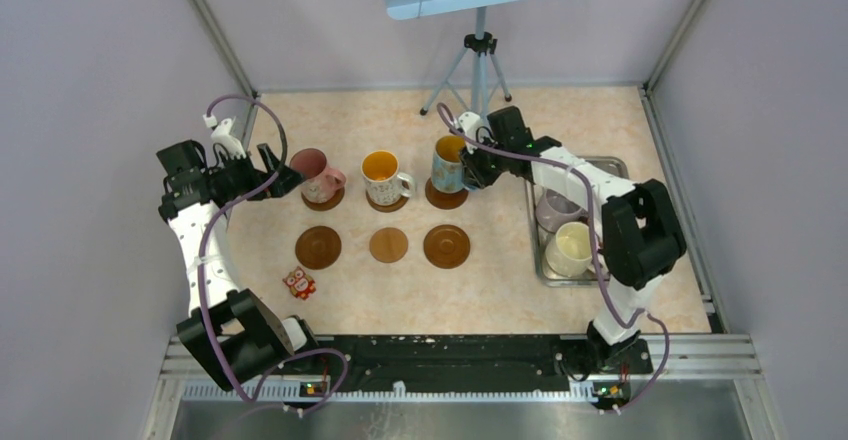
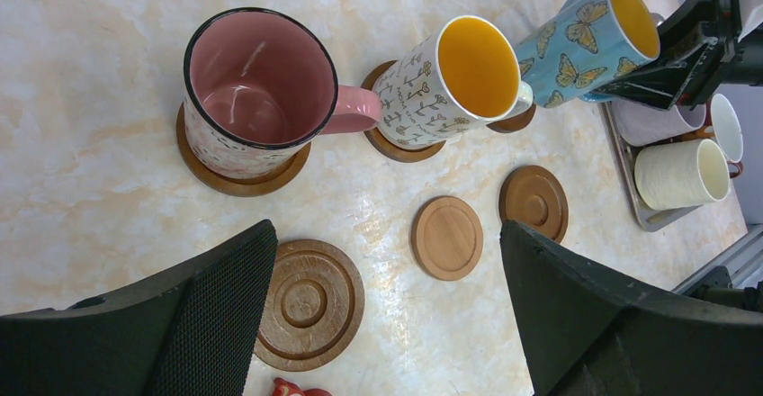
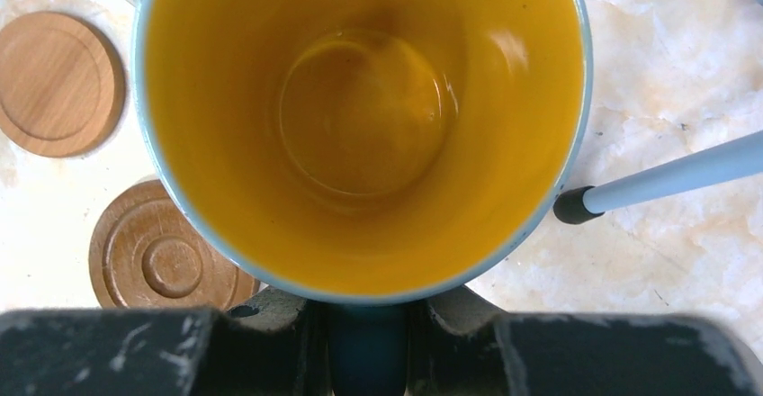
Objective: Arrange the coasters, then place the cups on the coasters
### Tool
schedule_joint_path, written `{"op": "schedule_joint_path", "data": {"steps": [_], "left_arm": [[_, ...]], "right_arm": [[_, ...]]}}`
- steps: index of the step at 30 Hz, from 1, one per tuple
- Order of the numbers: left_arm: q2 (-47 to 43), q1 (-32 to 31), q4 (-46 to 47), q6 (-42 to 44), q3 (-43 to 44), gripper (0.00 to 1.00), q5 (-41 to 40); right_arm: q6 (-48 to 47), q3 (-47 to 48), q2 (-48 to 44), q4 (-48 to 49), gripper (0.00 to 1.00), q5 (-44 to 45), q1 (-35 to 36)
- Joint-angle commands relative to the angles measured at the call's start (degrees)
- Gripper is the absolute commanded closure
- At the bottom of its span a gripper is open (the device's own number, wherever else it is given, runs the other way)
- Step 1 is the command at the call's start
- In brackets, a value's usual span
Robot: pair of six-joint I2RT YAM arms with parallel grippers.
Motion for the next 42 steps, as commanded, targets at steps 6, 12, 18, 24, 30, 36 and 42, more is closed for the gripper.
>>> {"op": "schedule_joint_path", "data": {"steps": [6, 12, 18, 24, 30, 36, 42], "left_arm": [[-1.3, -0.1, 1.1, -0.5, -0.2, 0.01, 0.7], [-1.3, -0.1, 1.2, -0.4, -0.3, 0.01, 0.8], [-1.1, -0.1, 1.4, -0.4, -0.6, 0.01, 0.8], [-1.0, -0.1, 1.7, -0.4, -0.7, 0.01, 0.7], [-1.0, -0.1, 1.8, -0.4, -0.9, 0.01, 0.4], [-1.0, -0.1, 1.8, -0.5, -0.9, 0.01, 0.4], [-1.0, -0.1, 1.7, -0.6, -0.7, 0.01, 0.5]], "right_arm": [[-4.7, 4.4, 2.0, 6.1, 1.00, -3.0, 0.5], [-5.4, 5.7, 4.4, 6.6, 1.00, -2.9, 0.5], [-5.4, 5.3, 4.7, 7.3, 1.00, -3.8, 0.6], [-6.0, 4.9, 4.9, 7.1, 1.00, -4.0, 0.6], [-7.2, 4.1, 5.1, 6.8, 0.94, -2.5, 1.3], [-7.2, 3.9, 4.8, 6.2, 0.77, -1.9, 1.6], [-6.8, 3.8, 3.8, 4.9, 0.61, -1.8, 1.9]]}}
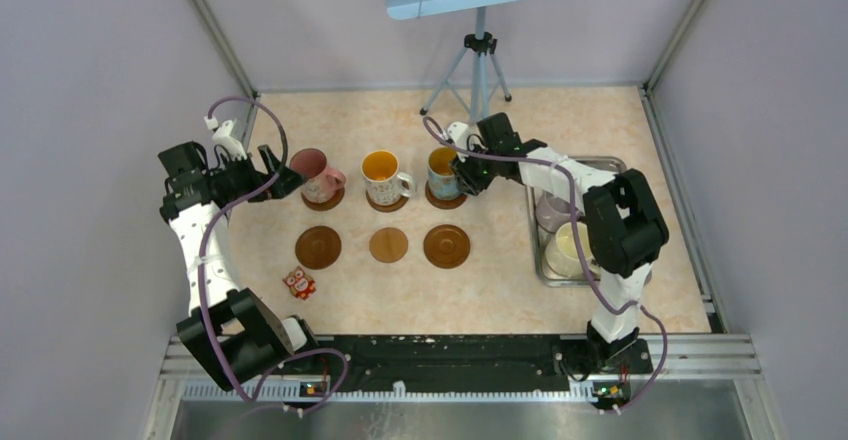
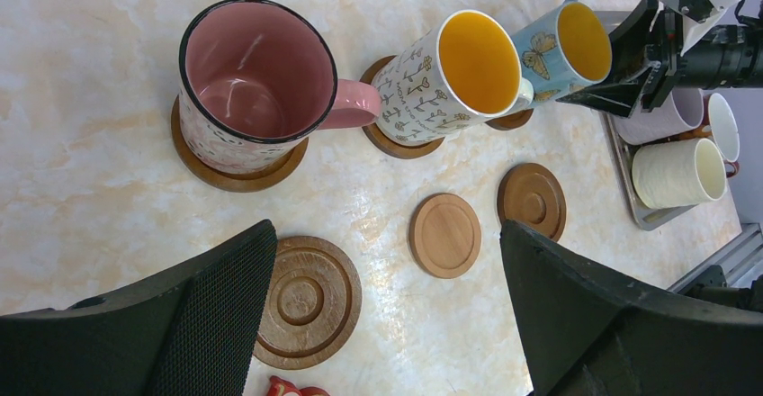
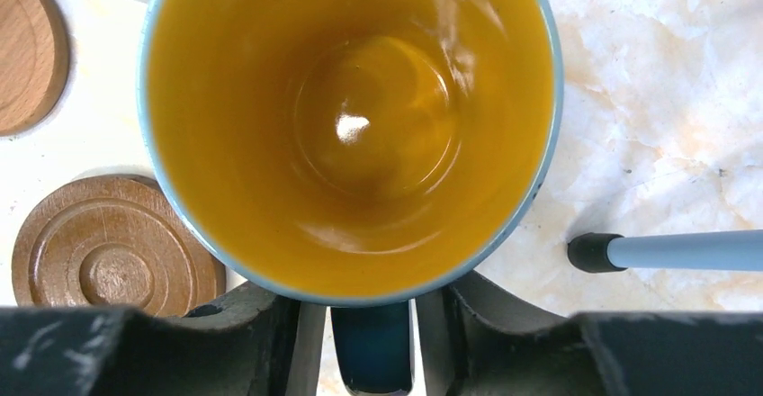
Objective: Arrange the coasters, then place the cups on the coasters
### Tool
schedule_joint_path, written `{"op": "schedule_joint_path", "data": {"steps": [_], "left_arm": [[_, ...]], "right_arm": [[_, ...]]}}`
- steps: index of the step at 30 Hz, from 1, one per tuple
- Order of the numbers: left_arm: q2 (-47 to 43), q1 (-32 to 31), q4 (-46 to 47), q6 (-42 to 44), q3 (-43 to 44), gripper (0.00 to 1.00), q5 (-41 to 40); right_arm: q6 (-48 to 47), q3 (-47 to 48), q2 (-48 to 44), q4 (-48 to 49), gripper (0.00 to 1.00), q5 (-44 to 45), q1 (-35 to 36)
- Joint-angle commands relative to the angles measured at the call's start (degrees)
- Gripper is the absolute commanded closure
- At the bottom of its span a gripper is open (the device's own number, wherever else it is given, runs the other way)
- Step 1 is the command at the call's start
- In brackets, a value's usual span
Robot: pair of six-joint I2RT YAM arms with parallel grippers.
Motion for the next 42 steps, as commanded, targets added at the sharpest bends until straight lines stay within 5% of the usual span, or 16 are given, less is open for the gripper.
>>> {"op": "schedule_joint_path", "data": {"steps": [1, 7, 12, 20, 28, 42], "left_arm": [[-1.2, -0.2, 1.6, -0.4, 0.0, 0.01, 0.5], [-1.7, -0.1, 1.0, 0.2, 0.2, 0.01, 0.4], [-1.9, -0.1, 0.2, 1.2, 0.3, 0.01, 0.6], [-1.8, -0.1, -3.1, 6.4, 0.7, 0.01, -0.3], [-1.4, -0.1, -6.5, 11.5, 1.0, 0.01, -0.7], [-4.2, -0.1, -4.1, 10.0, -3.1, 0.01, 0.2]], "right_arm": [[-0.1, 2.6, -2.9, 3.2, 0.59, -1.4, 0.9], [1.4, 2.5, -6.3, 1.1, 0.45, -0.9, 0.8], [4.1, 2.4, -12.1, 0.1, 0.16, 0.5, 0.3], [8.8, 3.5, -19.1, -4.9, 0.14, -2.7, -4.5], [11.2, 0.8, -25.9, -10.4, 0.15, -10.3, -18.5], [-8.5, 0.2, -35.2, -37.4, 0.16, -11.2, -39.5]]}}
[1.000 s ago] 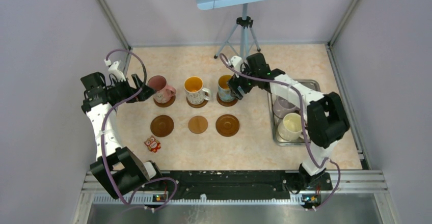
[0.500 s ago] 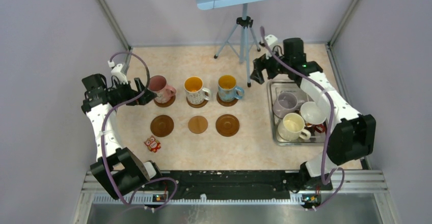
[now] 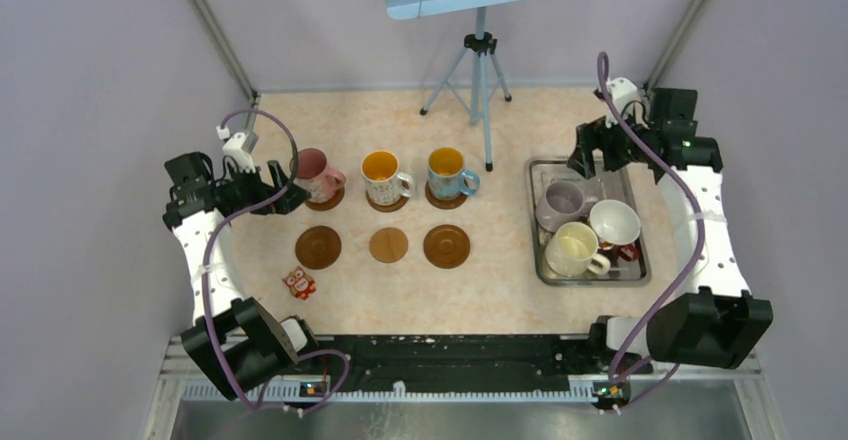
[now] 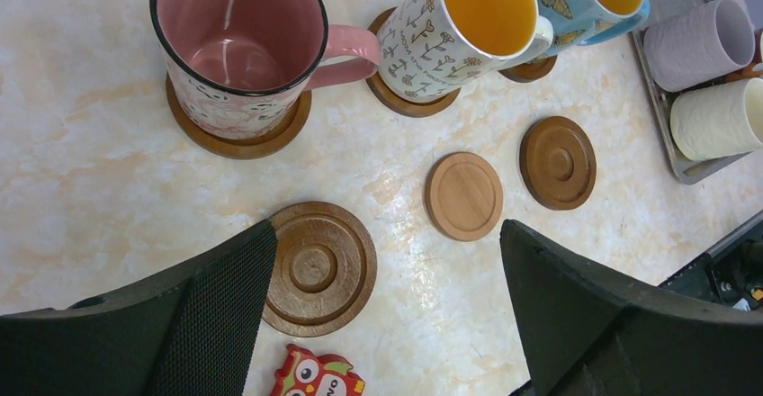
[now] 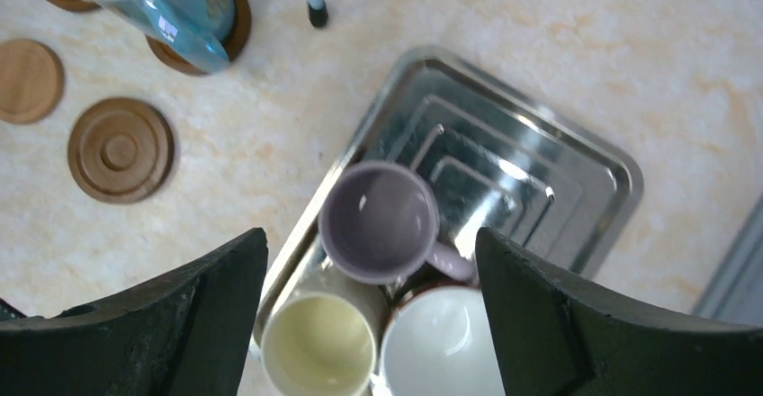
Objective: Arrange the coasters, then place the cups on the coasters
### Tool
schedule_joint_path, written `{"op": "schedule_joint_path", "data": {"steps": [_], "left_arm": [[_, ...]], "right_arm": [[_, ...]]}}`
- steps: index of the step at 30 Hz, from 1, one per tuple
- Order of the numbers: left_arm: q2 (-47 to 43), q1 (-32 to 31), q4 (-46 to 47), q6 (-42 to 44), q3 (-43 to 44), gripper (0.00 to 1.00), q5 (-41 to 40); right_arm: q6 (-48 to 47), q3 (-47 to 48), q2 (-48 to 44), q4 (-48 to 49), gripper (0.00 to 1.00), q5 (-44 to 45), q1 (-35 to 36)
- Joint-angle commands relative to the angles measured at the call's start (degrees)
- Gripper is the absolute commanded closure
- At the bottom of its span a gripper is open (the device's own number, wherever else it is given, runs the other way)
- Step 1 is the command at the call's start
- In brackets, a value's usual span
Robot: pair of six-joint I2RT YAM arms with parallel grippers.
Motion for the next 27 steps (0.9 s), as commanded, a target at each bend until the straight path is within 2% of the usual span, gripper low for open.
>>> {"op": "schedule_joint_path", "data": {"steps": [1, 5, 9, 17, 23, 27], "left_arm": [[-1.8, -0.1, 2.0, 0.2, -0.9, 0.01, 1.5], [-2.5, -0.1, 2.1, 0.2, -1.3, 0.01, 1.8], [-2.5, -0.2, 2.1, 0.0, -1.4, 0.01, 3.1], [-2.7, -0.2, 2.0, 0.3, -1.4, 0.01, 4.0], [-2.3, -0.2, 2.3, 0.0, -1.9, 0.01, 5.8], [-2.4, -0.2, 2.4, -0.3, -1.7, 0.01, 5.8]], "right_arm": [[-11.5, -0.3, -1.5, -13.1, 0.17, -1.2, -7.4], [-22.8, -2.8, -2.1, -21.7, 0.19, -2.9, -18.3], [-30.4, -7.4, -2.4, -27.0, 0.22, 0.4, -23.9], [-34.8, -19.0, -2.2, -20.6, 0.26, 5.2, -29.1], [-36.5, -22.3, -0.7, -14.4, 0.28, 5.5, -29.2], [-35.9, -22.1, 2.5, -12.5, 0.33, 5.3, -29.2]]}}
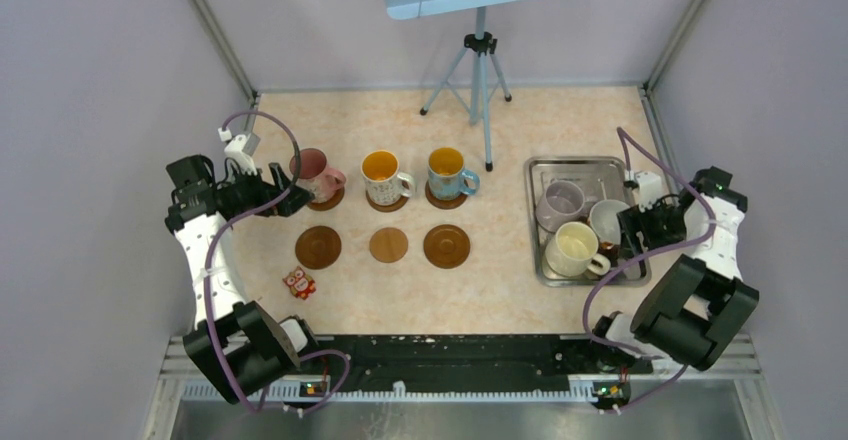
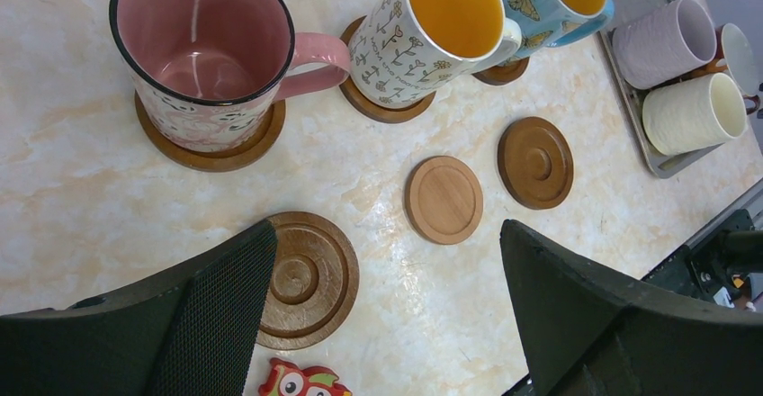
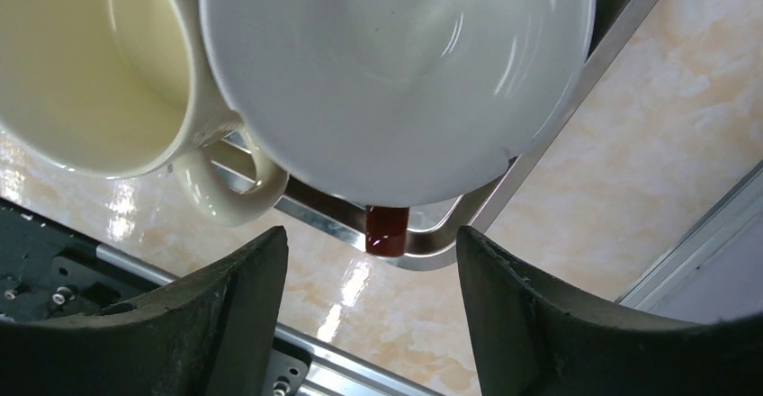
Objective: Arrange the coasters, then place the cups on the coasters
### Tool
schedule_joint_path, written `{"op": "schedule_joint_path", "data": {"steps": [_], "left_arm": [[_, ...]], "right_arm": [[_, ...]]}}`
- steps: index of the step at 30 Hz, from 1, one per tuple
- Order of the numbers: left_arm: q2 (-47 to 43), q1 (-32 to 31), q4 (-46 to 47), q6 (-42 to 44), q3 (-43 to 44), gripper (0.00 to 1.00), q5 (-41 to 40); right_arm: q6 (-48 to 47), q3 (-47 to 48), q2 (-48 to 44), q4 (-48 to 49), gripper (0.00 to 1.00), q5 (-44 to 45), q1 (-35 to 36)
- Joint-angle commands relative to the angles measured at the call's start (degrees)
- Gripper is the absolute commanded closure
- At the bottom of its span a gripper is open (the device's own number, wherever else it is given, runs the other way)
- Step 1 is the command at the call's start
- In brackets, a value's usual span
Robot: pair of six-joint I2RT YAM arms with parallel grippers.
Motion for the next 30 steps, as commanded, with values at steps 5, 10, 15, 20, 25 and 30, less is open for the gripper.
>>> {"op": "schedule_joint_path", "data": {"steps": [5, 10, 15, 20, 25, 30], "left_arm": [[-0.7, -0.2, 1.7, -0.6, 0.2, 0.01, 2.8], [0.2, -0.2, 1.2, -0.9, 0.2, 0.01, 4.4], [0.3, -0.2, 1.3, -0.9, 0.0, 0.01, 3.8], [0.2, -0.2, 1.6, -1.0, -0.6, 0.01, 3.2], [0.4, -0.1, 2.0, -1.3, -0.9, 0.01, 3.3], [0.7, -0.1, 2.2, -1.5, -1.0, 0.01, 3.3]], "right_arm": [[-0.7, -3.1, 3.9, 9.7, 0.43, -0.3, -0.6], [0.0, -6.9, 3.0, 14.8, 0.50, -1.5, -0.6], [0.0, -10.7, 1.8, 20.8, 0.52, -3.4, -0.6], [0.7, -13.4, 1.0, 25.8, 0.60, -6.5, -0.6], [1.4, -13.0, 1.1, 26.2, 0.74, -7.8, -0.6], [1.8, -12.7, 0.2, 25.9, 0.96, -8.5, -0.6]]}}
